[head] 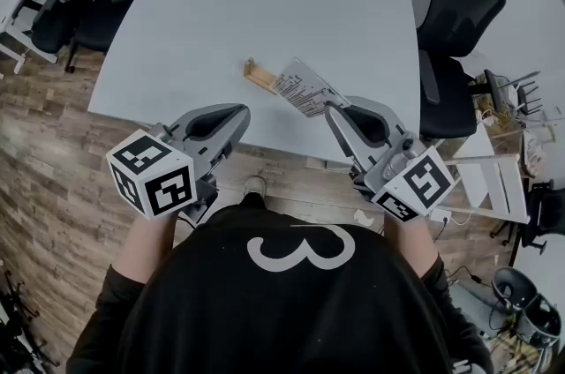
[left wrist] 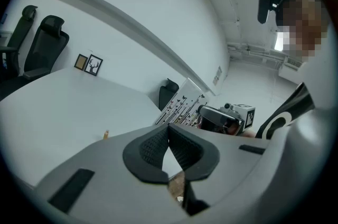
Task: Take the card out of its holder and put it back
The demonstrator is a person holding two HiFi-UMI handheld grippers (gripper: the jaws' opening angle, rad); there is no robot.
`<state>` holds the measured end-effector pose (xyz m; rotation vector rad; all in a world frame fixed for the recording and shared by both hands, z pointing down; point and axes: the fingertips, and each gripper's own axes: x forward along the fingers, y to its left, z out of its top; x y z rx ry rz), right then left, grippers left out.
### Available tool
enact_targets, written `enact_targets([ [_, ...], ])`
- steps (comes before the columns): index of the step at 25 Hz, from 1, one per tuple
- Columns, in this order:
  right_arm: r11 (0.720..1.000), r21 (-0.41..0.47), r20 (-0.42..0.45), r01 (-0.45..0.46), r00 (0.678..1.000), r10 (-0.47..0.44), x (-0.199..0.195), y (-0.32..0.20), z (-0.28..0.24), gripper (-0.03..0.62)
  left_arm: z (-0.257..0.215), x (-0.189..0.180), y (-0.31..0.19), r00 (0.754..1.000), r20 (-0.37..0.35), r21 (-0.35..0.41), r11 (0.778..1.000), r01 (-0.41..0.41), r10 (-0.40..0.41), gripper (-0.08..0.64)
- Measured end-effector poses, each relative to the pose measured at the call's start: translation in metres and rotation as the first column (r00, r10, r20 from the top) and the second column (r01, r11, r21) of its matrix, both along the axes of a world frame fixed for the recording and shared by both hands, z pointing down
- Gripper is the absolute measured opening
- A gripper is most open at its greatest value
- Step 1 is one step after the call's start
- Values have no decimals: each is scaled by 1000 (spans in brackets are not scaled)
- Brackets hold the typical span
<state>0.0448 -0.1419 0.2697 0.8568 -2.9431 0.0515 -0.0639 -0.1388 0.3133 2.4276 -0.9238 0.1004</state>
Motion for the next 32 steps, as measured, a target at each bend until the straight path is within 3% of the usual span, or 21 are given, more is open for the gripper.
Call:
enact_targets([
  [16, 999, -39, -25, 26, 999, -27, -35, -82, 33, 20, 34, -38, -74, 1000, 3, -86, 996, -9, 10, 11],
  [28, 995, -77, -27, 70, 997, -72, -50, -111, 76, 20, 59, -54, -95, 1000, 19, -149, 989, -14, 17, 11],
  [32, 995, -72, -66, 70, 995, -75, -57, -116, 91, 20, 67, -64, -101, 999, 30, -164, 986, -6, 11, 11],
])
